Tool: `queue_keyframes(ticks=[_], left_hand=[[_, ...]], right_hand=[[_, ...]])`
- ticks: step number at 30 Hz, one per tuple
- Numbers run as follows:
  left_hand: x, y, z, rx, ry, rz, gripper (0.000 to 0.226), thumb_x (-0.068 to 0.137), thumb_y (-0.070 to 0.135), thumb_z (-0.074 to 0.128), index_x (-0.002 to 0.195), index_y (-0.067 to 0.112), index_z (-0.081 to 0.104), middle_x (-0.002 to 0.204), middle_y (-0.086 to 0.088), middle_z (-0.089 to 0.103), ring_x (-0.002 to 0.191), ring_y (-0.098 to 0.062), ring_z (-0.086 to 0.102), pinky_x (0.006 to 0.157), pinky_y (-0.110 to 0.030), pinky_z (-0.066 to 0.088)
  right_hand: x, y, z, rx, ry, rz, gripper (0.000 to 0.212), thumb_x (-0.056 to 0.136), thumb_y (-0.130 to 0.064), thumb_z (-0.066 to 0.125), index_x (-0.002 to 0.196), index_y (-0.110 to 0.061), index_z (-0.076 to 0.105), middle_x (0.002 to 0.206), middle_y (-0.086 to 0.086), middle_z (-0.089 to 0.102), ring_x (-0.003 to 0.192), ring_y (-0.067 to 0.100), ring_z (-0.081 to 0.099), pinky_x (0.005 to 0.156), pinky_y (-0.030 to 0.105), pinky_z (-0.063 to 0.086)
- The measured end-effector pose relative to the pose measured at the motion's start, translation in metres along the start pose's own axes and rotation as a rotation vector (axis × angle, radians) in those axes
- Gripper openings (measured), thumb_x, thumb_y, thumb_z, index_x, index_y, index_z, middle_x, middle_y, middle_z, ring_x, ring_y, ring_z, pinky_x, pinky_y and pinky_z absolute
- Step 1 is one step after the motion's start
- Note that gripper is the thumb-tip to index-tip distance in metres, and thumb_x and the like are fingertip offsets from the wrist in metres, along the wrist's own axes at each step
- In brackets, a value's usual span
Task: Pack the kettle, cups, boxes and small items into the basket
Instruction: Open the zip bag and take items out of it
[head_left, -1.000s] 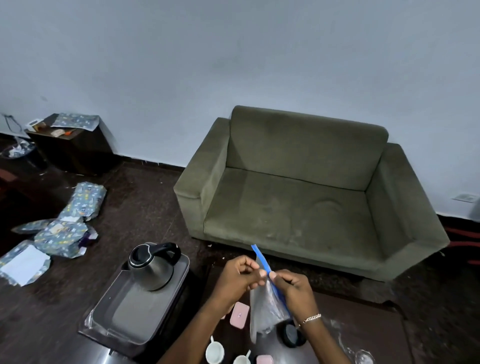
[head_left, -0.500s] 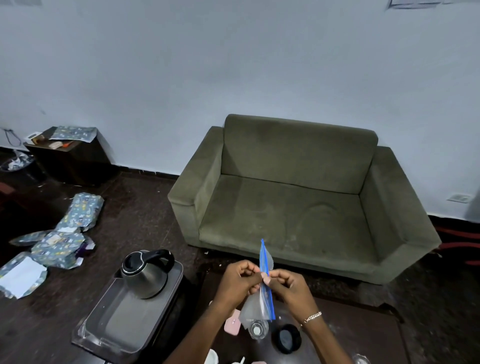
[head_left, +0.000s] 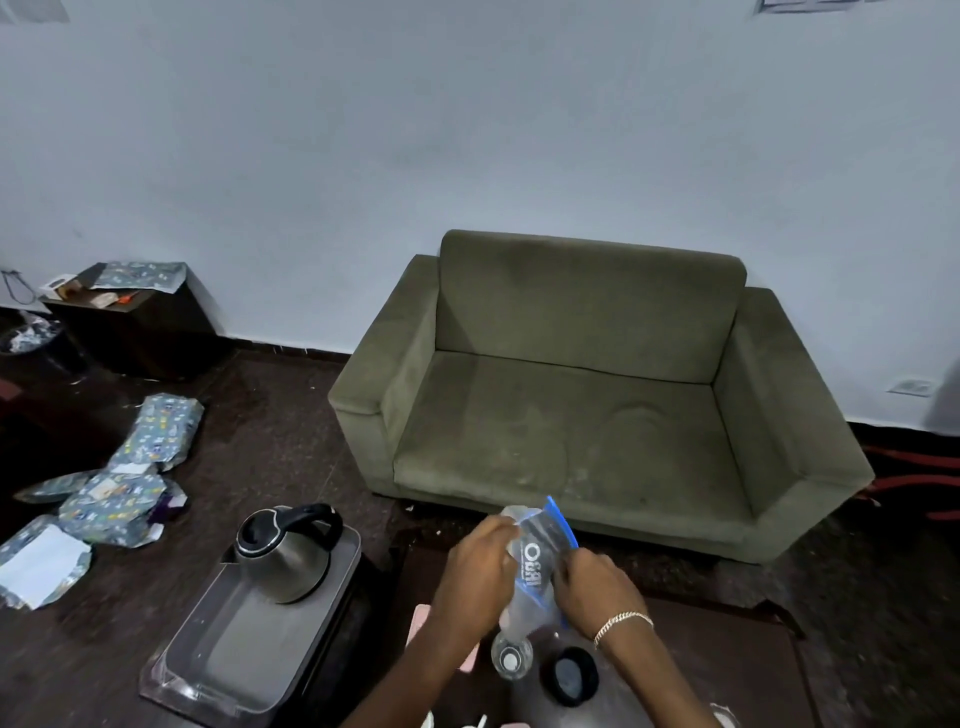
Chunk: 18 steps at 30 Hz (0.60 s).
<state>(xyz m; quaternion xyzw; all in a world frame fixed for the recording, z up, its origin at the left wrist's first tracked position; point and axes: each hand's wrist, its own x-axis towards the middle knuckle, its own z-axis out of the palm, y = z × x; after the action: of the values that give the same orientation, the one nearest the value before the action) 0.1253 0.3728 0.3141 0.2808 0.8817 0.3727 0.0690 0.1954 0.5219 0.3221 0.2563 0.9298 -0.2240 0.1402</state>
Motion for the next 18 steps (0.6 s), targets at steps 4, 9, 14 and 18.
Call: queue_keyframes(ticks=[4, 9, 14, 18], left_hand=[[-0.017, 0.016, 0.011, 0.016, -0.006, 0.180, 0.051, 0.082, -0.002, 0.055, 0.130, 0.009, 0.068, 0.137, -0.005, 0.065, 0.121, -0.020, 0.063, 0.106, -0.018, 0.039], [-0.032, 0.017, 0.011, -0.014, -0.057, 0.296, 0.052, 0.082, 0.005, 0.048, 0.131, 0.009, 0.067, 0.138, -0.004, 0.064, 0.122, -0.017, 0.063, 0.112, -0.019, 0.040], [-0.040, 0.010, -0.002, -0.058, -0.067, 0.327, 0.055, 0.083, 0.002, 0.048, 0.135, 0.011, 0.063, 0.144, -0.002, 0.059, 0.129, -0.014, 0.058, 0.113, -0.023, 0.043], [-0.043, 0.008, -0.009, -0.056, -0.048, 0.289, 0.054, 0.086, 0.000, 0.050, 0.137, 0.010, 0.062, 0.147, -0.001, 0.057, 0.132, -0.012, 0.057, 0.111, -0.020, 0.042]], right_hand=[[0.008, -0.014, -0.009, 0.447, -0.060, 0.044, 0.022, 0.088, -0.011, 0.052, 0.068, -0.015, 0.060, 0.060, 0.007, 0.064, 0.060, 0.022, 0.062, 0.067, 0.031, 0.051], [0.017, -0.021, 0.003, 0.393, 0.020, 0.013, 0.014, 0.094, -0.007, 0.057, 0.094, 0.003, 0.066, 0.096, 0.015, 0.071, 0.083, 0.021, 0.063, 0.070, 0.027, 0.043], [0.007, -0.045, 0.026, 0.551, 0.151, 0.002, 0.011, 0.079, -0.024, 0.074, 0.074, -0.015, 0.070, 0.093, 0.002, 0.074, 0.068, 0.008, 0.064, 0.062, 0.017, 0.047], [-0.008, -0.097, 0.077, 0.551, 0.465, -0.018, 0.058, 0.100, -0.007, 0.015, 0.135, -0.021, 0.060, 0.134, -0.013, 0.055, 0.083, -0.003, 0.053, 0.072, 0.014, 0.043]])
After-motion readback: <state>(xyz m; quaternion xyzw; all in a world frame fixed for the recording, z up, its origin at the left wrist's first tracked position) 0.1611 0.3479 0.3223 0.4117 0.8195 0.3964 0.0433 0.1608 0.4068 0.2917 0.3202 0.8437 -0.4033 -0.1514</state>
